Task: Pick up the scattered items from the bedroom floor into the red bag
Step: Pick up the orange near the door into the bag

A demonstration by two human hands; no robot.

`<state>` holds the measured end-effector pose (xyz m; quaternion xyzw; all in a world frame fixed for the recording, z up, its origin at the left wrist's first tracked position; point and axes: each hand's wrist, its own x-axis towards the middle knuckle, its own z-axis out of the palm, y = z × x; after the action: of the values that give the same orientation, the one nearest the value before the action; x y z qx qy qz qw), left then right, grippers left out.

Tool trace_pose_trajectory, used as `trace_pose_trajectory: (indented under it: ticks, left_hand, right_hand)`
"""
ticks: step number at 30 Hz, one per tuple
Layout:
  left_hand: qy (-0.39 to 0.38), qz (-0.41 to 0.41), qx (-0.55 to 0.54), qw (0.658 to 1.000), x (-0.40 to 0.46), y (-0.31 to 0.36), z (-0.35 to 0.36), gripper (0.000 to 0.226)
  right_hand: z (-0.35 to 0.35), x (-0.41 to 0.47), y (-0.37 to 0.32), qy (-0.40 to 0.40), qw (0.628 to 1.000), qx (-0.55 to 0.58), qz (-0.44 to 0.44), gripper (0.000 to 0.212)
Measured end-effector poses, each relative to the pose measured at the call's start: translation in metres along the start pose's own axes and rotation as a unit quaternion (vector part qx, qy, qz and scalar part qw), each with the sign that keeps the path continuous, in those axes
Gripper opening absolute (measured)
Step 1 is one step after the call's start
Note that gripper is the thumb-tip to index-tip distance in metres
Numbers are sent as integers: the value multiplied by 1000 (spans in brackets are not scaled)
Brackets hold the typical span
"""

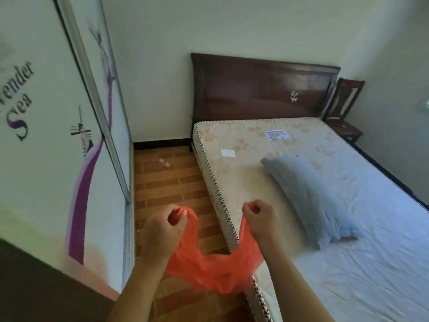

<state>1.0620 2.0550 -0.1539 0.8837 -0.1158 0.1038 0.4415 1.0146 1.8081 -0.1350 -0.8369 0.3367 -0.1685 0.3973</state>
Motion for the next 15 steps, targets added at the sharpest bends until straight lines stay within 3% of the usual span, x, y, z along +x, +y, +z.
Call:
trace_pose_trajectory:
  ticks: [15]
  left_hand:
    - [171, -176, 100, 964, -33, 3, -26, 20]
  right_hand:
    - [78, 46, -47, -220, 958, -23, -183, 19]
